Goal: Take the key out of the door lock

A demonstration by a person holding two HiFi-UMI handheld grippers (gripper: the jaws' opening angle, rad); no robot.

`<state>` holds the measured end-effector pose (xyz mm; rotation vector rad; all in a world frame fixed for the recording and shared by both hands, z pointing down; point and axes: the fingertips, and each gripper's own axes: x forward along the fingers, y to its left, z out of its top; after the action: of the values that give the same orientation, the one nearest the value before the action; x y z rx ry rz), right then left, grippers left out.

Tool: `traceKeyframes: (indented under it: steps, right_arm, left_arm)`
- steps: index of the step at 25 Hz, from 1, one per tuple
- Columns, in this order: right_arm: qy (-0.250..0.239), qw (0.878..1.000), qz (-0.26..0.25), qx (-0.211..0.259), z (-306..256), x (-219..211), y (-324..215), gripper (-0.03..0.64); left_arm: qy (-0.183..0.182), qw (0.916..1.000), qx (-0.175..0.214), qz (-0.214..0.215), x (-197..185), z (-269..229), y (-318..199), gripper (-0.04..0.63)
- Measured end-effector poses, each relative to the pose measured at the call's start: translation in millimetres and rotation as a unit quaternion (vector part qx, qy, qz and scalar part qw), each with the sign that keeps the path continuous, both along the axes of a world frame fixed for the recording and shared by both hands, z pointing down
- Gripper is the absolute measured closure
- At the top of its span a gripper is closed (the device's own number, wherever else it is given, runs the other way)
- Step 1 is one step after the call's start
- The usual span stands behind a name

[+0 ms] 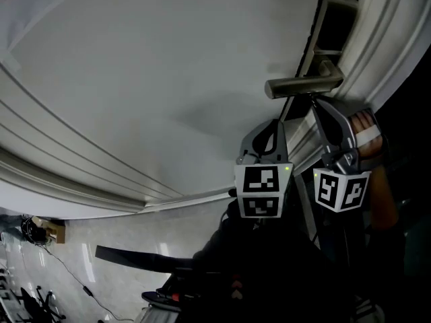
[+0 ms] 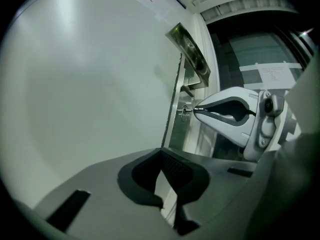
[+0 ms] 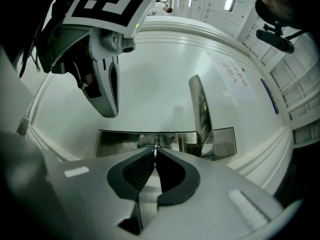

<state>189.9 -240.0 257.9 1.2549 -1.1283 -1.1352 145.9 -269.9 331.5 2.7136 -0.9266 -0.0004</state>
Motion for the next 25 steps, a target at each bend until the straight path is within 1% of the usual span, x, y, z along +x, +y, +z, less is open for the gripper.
traceKeyframes:
  steps: [19,25]
  right_arm:
    - [0.008,1.0,0.008,0.0,0.9,-1.6,-0.1,0.604]
    - [-0.003,1.0,0.013,0.001,0.7,-1.4,-0.4,0.604]
  left_arm:
    - [0.005,1.0,-0.004,0.006,-0.4,1.9,-5.8,0.595]
    - [0.004,1.0,-0.005,0.008,1.9,2.7,-4.2,0.595]
